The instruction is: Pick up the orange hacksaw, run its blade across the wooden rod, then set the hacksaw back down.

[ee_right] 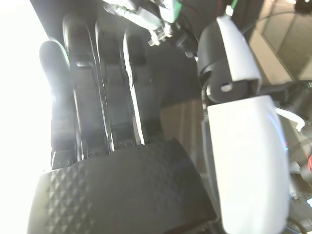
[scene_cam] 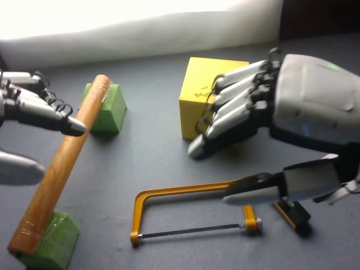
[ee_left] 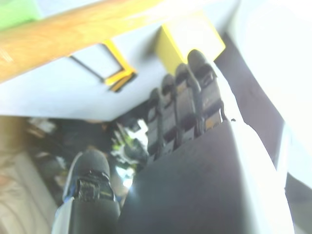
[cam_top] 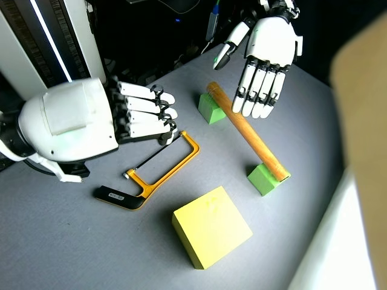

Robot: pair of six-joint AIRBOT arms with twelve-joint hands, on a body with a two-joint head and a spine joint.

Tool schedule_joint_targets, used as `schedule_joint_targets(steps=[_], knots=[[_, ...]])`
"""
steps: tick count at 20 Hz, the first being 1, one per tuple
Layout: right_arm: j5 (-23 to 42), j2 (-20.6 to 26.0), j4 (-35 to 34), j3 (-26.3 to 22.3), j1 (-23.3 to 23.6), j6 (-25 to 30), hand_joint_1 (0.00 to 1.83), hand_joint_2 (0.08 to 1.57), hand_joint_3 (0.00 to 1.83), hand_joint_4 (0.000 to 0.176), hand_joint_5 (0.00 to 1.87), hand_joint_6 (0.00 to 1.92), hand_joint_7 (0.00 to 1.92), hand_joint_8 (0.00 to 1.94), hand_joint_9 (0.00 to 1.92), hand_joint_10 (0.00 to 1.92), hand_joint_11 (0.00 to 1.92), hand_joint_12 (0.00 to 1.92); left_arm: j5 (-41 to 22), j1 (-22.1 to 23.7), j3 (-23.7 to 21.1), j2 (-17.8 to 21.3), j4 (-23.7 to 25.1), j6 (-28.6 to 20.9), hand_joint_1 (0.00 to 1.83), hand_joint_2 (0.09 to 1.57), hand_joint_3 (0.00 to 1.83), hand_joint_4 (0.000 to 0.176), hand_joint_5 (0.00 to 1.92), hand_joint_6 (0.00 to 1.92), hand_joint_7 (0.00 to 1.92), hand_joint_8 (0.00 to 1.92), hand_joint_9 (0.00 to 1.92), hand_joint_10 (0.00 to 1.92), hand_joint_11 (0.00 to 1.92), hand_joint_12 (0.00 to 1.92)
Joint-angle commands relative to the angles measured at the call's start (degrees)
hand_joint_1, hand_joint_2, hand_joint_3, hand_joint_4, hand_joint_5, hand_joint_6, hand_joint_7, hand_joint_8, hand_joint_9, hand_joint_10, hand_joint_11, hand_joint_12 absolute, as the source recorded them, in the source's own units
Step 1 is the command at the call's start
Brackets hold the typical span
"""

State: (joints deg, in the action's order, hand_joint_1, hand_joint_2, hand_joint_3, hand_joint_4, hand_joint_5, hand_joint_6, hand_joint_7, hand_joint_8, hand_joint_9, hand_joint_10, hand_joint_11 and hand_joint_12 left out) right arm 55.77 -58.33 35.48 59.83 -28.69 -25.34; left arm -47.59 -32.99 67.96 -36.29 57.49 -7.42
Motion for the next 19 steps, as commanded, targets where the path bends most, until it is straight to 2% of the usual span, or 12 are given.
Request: schedule_joint_targets(steps=[1, 2, 3, 4, 5, 6, 9, 13, 15, 19], knots=[[7.5, -0.1, -1.2, -0.1, 1.1, 0.7, 0.56, 1.1, 0.0, 0.0, 1.07, 0.25, 1.05, 0.68, 0.91, 1.15, 0.84, 1.57, -4.1, 1.3, 0.4, -0.2, -4.5, -0.3, 0.14, 1.27, 0.0, 0.0, 0.58, 0.03, 0.67, 0.05, 0.67, 0.29, 0.24, 1.26], [8.3, -0.2, 2.1, 0.3, 2.2, 2.1, 0.54, 1.12, 0.0, 0.0, 0.85, 1.23, 1.0, 1.53, 1.03, 1.71, 1.07, 1.85, -4.9, 1.5, 1.1, -0.5, -6.0, -0.5, 0.24, 1.3, 0.0, 0.0, 0.85, 0.43, 0.85, 0.65, 0.78, 1.02, 0.55, 1.53], [9.2, 0.0, 2.9, 0.6, 2.4, 2.2, 0.52, 1.15, 0.0, 0.0, 1.01, 1.89, 1.19, 1.92, 1.36, 1.91, 1.48, 1.92, -4.8, 1.6, 1.2, -0.8, -6.4, -0.5, 0.45, 1.32, 0.0, 0.0, 0.88, 1.68, 0.96, 1.85, 1.01, 1.89, 0.97, 1.91], [9.3, 0.1, 2.9, 0.6, 2.4, 2.2, 0.52, 1.15, 0.0, 0.0, 1.01, 1.89, 1.19, 1.92, 1.36, 1.91, 1.48, 1.92, -4.8, 1.7, 1.2, -0.8, -6.4, -0.5, 0.45, 1.32, 0.0, 0.0, 0.88, 1.68, 0.96, 1.85, 1.01, 1.89, 0.97, 1.91], [10.7, 1.0, 3.9, 0.6, 2.6, 1.8, 0.5, 1.2, 0.01, 0.0, 1.13, 1.92, 1.29, 1.94, 1.45, 1.92, 1.59, 1.92, -5.4, 1.8, 1.2, -1.0, -6.5, -0.5, 0.59, 1.29, 0.0, 0.0, 1.08, 1.92, 1.14, 1.92, 1.22, 1.92, 1.26, 1.92], [11.2, 1.4, 4.3, 0.8, 2.5, 2.2, 0.48, 1.26, 0.01, 0.0, 1.16, 1.92, 1.31, 1.94, 1.47, 1.92, 1.62, 1.92, -5.6, 1.9, 1.2, -0.9, -6.8, -0.5, 0.61, 1.27, 0.0, 0.0, 1.21, 1.92, 1.27, 1.92, 1.34, 1.92, 1.41, 1.92], [12.8, 2.3, 4.5, 0.8, 2.9, 2.3, 0.38, 1.37, 0.02, 0.0, 1.26, 1.92, 1.39, 1.94, 1.53, 1.92, 1.68, 1.92, -5.6, 1.7, 2.1, -1.4, -6.9, -0.5, 0.58, 1.27, 0.0, 0.0, 1.33, 1.92, 1.42, 1.92, 1.48, 1.92, 1.58, 1.92], [14.5, 3.6, 4.6, 0.8, 5.4, 2.4, 0.38, 1.45, 0.01, 0.0, 1.26, 1.92, 1.4, 1.94, 1.53, 1.92, 1.68, 1.92, -5.9, 1.4, 4.0, -2.3, -7.0, -0.5, 0.49, 1.35, 0.02, 0.0, 1.38, 1.92, 1.47, 1.92, 1.52, 1.92, 1.62, 1.92], [15.0, 3.8, 4.6, 0.8, 6.3, 2.9, 0.4, 1.46, 0.01, 0.0, 1.24, 1.92, 1.38, 1.94, 1.52, 1.92, 1.67, 1.92, -6.6, 1.3, 4.8, -2.5, -7.0, -0.5, 0.54, 1.34, 0.0, 0.0, 1.35, 1.92, 1.45, 1.92, 1.5, 1.92, 1.6, 1.92], [15.9, 4.5, 4.7, 0.3, 6.6, 2.4, 0.42, 1.46, 0.0, 0.0, 1.22, 1.92, 1.36, 1.94, 1.48, 1.92, 1.64, 1.92, -6.6, 1.1, 4.7, -2.5, -7.0, -0.5, 0.5, 1.37, 0.01, 0.0, 1.28, 1.92, 1.4, 1.92, 1.45, 1.92, 1.55, 1.92]])
